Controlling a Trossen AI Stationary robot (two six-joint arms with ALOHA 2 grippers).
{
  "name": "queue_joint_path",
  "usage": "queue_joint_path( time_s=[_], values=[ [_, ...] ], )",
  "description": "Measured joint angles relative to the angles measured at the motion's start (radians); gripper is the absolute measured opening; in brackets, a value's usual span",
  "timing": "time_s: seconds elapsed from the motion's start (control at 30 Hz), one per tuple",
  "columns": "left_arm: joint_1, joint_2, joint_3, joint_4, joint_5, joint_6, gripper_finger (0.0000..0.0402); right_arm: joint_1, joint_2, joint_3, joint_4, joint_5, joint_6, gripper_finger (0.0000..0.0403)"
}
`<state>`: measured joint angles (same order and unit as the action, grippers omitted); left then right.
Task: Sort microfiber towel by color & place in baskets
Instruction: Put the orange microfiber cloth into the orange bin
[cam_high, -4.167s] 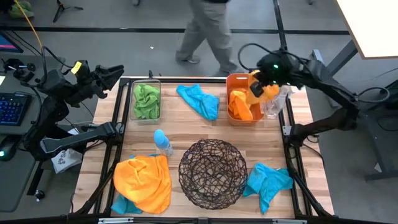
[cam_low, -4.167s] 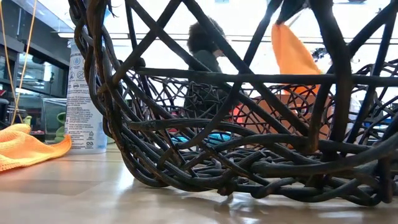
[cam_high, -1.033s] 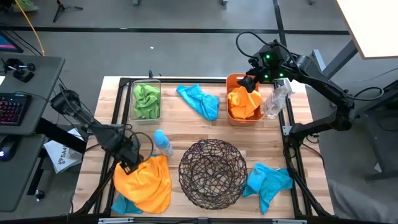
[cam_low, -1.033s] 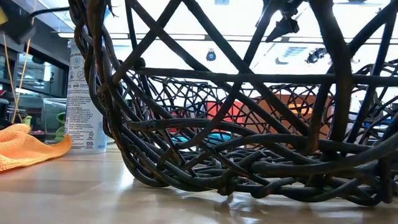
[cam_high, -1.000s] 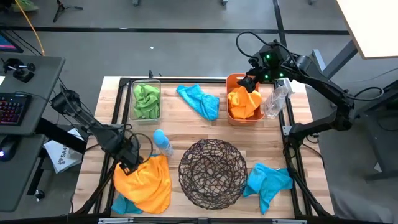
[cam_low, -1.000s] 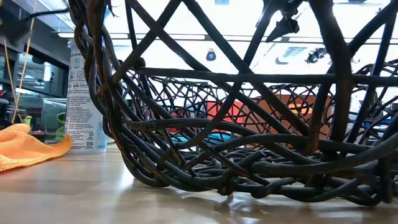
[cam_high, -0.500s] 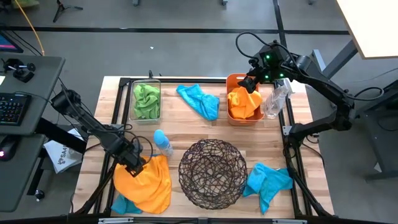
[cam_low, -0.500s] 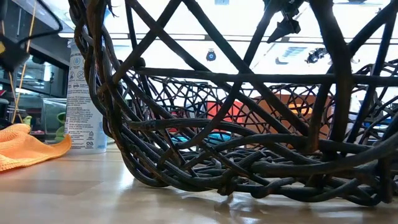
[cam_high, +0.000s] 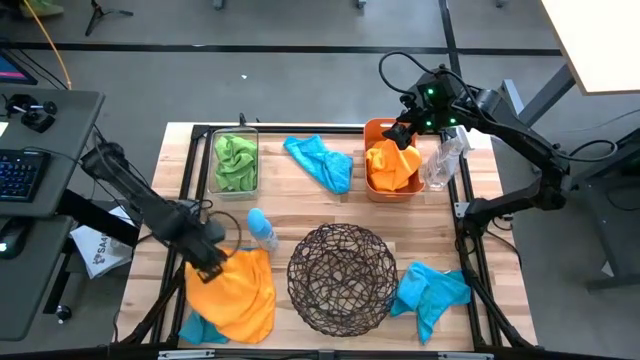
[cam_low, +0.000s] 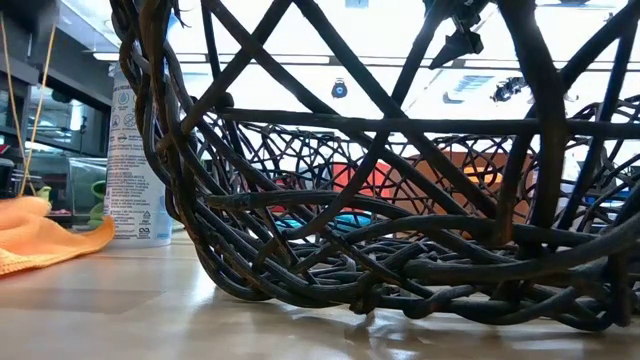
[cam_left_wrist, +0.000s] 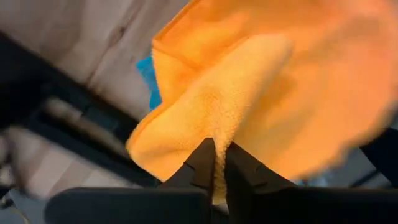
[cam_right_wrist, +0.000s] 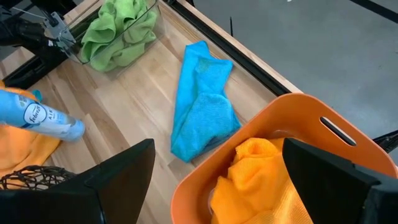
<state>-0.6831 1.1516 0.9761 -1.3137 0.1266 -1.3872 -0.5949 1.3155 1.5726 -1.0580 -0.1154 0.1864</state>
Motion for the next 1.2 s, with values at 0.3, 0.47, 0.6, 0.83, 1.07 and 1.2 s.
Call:
queue_joint_path(
  time_s=[0.3,0.47,0.6,0.83,1.07,1.2],
  values=[
    [-0.009,-0.084,0.759,-0.191,-0.288,0.18,0.0001,0.0,0.0,0.0,0.0,0.02,-0.009,0.0348],
    [0.014,-0.049,1.132,-0.099,-0.617,0.481,0.0001,0.0,0.0,0.0,0.0,0.033,-0.011,0.0348],
    [0.054,0.023,1.308,0.066,-0.703,0.885,0.0001,0.0,0.0,0.0,0.0,0.033,-0.011,0.0348],
    [0.243,0.168,1.364,0.127,-0.738,1.32,0.0,0.0,0.0,0.0,0.03,0.03,-0.004,0.0348],
    [0.56,0.387,1.325,0.167,-0.302,1.447,0.0,0.0,-0.001,0.027,0.175,-0.08,0.02,0.0348],
    [0.688,0.508,1.312,0.275,-0.128,1.539,0.0,0.0,-0.001,0.077,0.196,-0.124,0.014,0.0348]
  ],
)
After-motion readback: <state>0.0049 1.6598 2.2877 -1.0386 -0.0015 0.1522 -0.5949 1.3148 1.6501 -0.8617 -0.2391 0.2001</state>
